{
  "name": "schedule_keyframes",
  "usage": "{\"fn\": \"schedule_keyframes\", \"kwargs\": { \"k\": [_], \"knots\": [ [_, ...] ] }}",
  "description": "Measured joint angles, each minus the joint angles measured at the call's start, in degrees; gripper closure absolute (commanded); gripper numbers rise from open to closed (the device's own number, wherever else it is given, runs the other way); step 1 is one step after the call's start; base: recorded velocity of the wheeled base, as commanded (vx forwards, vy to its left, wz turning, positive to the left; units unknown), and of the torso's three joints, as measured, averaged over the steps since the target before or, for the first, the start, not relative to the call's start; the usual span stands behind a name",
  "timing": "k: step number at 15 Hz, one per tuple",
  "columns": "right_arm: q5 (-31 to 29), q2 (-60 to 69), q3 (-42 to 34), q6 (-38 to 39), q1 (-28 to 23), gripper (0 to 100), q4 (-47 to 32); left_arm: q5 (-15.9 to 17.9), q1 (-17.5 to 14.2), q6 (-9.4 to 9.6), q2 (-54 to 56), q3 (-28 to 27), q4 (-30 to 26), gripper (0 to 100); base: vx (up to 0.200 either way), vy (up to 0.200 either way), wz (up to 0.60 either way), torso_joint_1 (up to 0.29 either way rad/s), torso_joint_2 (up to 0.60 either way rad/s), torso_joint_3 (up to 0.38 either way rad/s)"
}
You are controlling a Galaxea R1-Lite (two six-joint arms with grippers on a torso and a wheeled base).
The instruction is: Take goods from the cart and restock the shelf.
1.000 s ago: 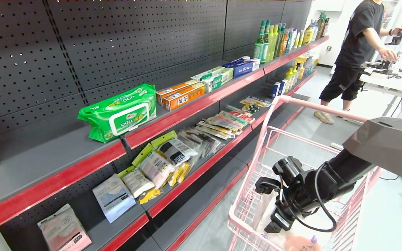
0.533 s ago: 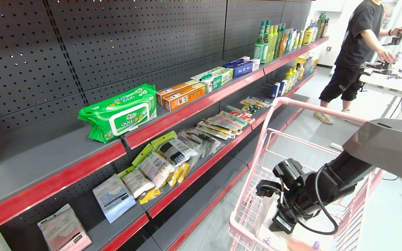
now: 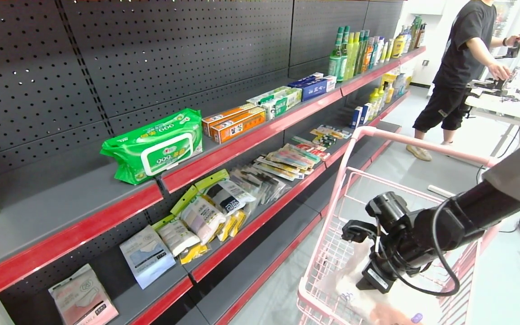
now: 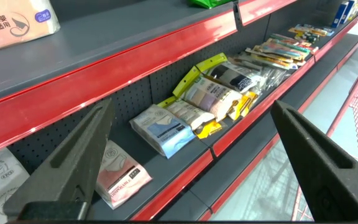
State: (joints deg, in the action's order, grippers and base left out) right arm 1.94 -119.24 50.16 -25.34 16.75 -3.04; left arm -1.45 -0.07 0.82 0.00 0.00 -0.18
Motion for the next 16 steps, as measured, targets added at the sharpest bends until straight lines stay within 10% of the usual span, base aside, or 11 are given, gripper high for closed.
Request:
{"fn": "schedule_keyframes", "kwargs": {
  "k": [16],
  "knots": [
    [-2.51, 52.7, -4.02, 9.96, -12.62, 100, -9.12, -0.07, 0.0, -0.22, 0.0, 0.0, 0.0, 0, 0.0, 0.0, 0.0, 0.0, 0.0, 0.0]
  ]
}}
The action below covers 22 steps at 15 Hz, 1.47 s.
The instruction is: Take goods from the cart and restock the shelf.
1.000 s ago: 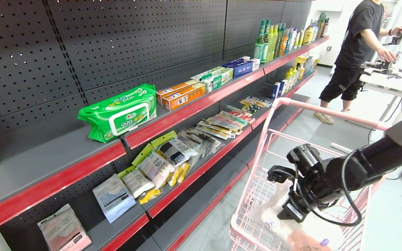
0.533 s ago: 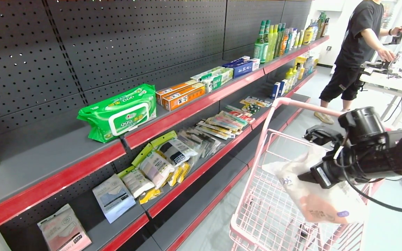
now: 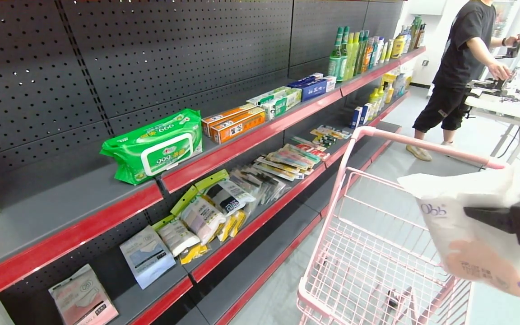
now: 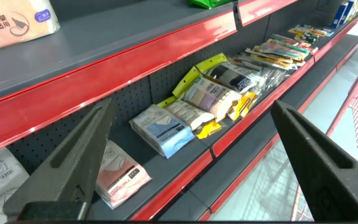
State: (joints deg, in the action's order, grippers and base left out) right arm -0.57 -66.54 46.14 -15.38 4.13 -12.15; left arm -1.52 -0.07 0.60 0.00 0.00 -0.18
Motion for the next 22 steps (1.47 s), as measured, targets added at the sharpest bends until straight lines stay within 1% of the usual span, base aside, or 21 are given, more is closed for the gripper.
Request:
{"fn": "schedule_keyframes", "kwargs": {
  "k": [3, 7, 12, 22],
  "knots": [
    [0.06, 8.59, -1.96, -0.23, -3.72, 100, -4.56, 0.0, 0.0, 0.0, 0.0, 0.0, 0.0, 0, 0.0, 0.0, 0.0, 0.098, -0.21, -0.117],
    [0.02, 13.84, -2.54, -0.24, -4.71, 100, -5.3, -0.02, 0.0, 0.02, 0.0, 0.0, 0.0, 0, 0.0, 0.0, 0.0, 0.204, -0.45, -0.247],
    [-0.13, 16.29, -4.35, -0.29, -4.75, 100, -5.28, -0.04, 0.0, 0.02, 0.0, 0.0, 0.0, 0, 0.0, 0.0, 0.0, 0.178, -0.38, -0.206],
    [-0.05, 16.52, -4.66, -1.12, -4.68, 100, -5.14, -0.02, 0.0, 0.02, 0.0, 0.0, 0.0, 0, 0.0, 0.0, 0.0, 0.166, -0.35, -0.187]
  ]
}}
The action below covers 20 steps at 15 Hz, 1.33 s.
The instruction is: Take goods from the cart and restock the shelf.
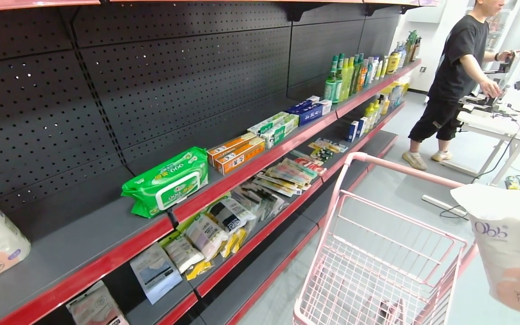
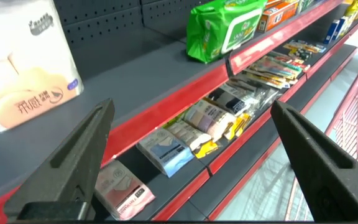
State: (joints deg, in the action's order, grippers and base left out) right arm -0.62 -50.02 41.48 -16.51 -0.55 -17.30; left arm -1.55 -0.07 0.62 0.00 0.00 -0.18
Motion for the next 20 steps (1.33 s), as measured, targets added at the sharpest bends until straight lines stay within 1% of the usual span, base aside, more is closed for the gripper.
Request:
{"fn": "schedule_keyframes", "kwargs": {
  "k": [6, 9, 20],
  "knots": [
    [-0.06, -0.41, -0.43, -0.1, -0.05, 100, 0.11, 0.0, 0.0, -0.02, 0.0, 0.0, 0.0, 0, 0.0, 0.0, 0.0, 0.124, -0.25, -0.133],
    [-0.17, -0.3, -0.87, -1.08, -0.09, 100, 0.12, 0.0, 0.0, 0.0, 0.0, 0.0, 0.0, 0, 0.0, 0.0, 0.0, 0.0, 0.0, 0.0],
    [-0.85, -0.15, -2.44, -1.69, -0.13, 100, 0.5, -0.01, 0.02, -0.02, 0.0, 0.0, 0.0, 0, 0.0, 0.0, 0.6, 0.005, 0.0, 0.002]
  ]
}}
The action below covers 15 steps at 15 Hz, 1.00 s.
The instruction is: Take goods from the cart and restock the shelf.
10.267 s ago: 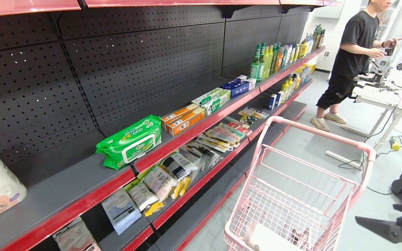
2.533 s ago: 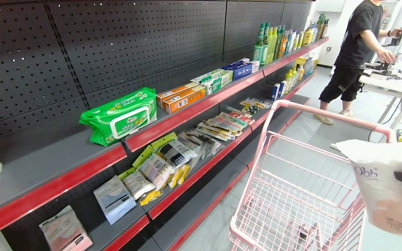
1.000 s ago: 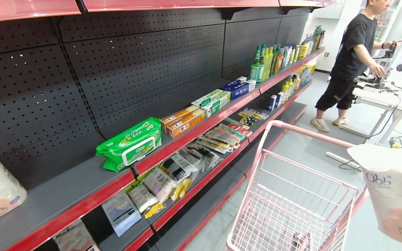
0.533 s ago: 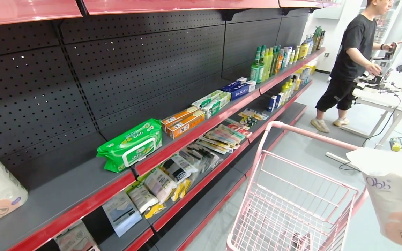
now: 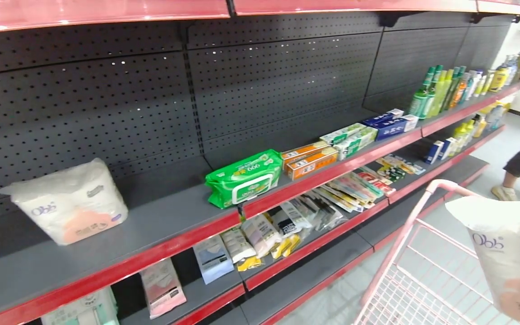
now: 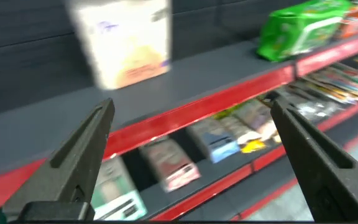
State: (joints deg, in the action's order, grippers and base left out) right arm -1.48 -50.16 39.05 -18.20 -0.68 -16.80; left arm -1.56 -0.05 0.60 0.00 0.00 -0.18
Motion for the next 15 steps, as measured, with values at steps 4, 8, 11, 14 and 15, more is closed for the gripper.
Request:
{"fn": "schedule_keyframes", "kwargs": {
  "k": [4, 8, 11, 14, 15],
  "knots": [
    [0.0, -0.05, -0.07, 0.02, 0.02, 100, 0.02, 0.0, -0.02, 0.0, 0.0, 0.0, 0.0, 0, 0.0, 0.0, 0.6, 0.006, 0.0, 0.001],
    [-0.02, 0.02, -0.07, 0.0, 0.06, 100, 0.0, 0.01, -0.02, 0.02, 0.0, 0.0, 0.0, 0, 0.0, 0.0, 0.6, 0.002, 0.0, 0.001],
    [-0.09, 0.78, -0.05, 0.02, 0.06, 100, 0.0, 0.01, -0.02, 0.02, 0.0, 0.0, 0.0, 0, 0.0, 0.0, 0.4, 0.002, 0.0, 0.002],
    [-0.11, 2.05, -0.05, -0.22, 0.06, 100, 0.07, 0.0, -0.02, -0.05, 0.0, 0.0, 0.0, 0, 0.0, 0.0, 0.0, 0.0, 0.0, 0.0],
    [-0.11, 2.79, -0.05, -0.07, 0.02, 100, 0.07, 0.04, 0.02, -0.06, 0.0, 0.0, 0.0, 0, 0.0, 0.0, 0.0, 0.0, 0.0, 0.0]
  ]
}}
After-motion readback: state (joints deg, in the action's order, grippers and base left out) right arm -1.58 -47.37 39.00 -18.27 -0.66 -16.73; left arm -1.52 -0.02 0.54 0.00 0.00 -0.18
